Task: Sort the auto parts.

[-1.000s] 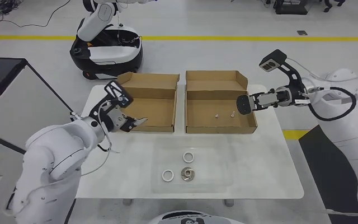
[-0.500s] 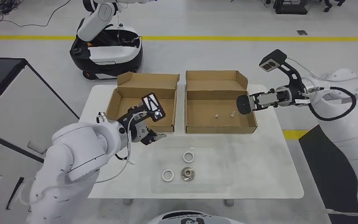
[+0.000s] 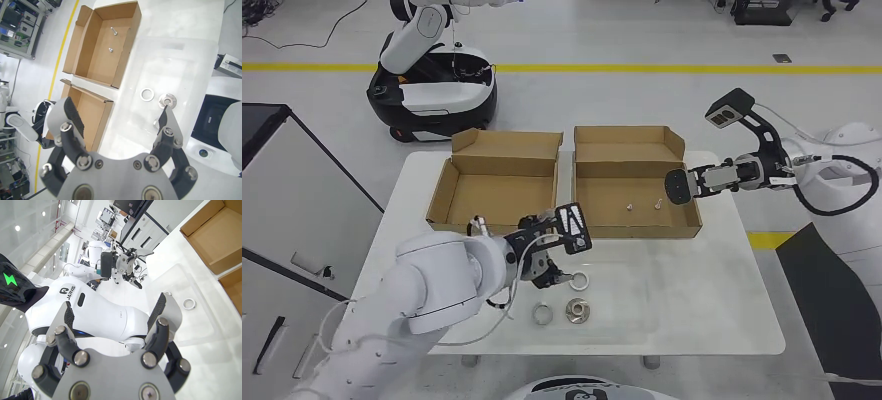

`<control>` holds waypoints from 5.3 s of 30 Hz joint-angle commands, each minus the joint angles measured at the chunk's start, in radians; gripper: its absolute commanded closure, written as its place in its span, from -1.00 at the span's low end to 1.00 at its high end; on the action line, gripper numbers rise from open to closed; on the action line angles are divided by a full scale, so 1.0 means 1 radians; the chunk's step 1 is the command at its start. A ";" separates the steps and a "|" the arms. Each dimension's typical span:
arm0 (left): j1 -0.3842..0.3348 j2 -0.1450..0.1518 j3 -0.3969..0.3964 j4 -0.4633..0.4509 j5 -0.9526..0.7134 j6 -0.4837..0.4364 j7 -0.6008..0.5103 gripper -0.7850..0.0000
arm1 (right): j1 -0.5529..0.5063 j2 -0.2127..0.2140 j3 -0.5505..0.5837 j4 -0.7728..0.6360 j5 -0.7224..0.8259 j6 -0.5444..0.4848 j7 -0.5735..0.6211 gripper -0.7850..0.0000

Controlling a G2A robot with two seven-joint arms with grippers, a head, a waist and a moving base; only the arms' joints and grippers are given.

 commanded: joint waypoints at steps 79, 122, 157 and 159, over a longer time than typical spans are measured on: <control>-0.527 -0.059 0.561 0.384 -0.319 0.318 -0.184 -1.00 | 0.000 0.000 0.000 0.000 0.000 0.000 0.000 -1.00; -0.638 -0.177 0.841 0.593 -0.450 0.289 -0.184 -0.18 | 0.000 0.000 0.000 0.000 0.000 0.000 0.000 -1.00; -0.554 -0.181 0.805 0.662 -0.375 0.277 -0.156 0.38 | 0.000 0.000 0.000 0.000 0.000 0.000 0.000 -1.00; -0.550 -0.179 0.800 0.660 -0.369 0.281 -0.156 0.44 | 0.000 0.000 0.000 0.000 0.000 0.000 0.000 -1.00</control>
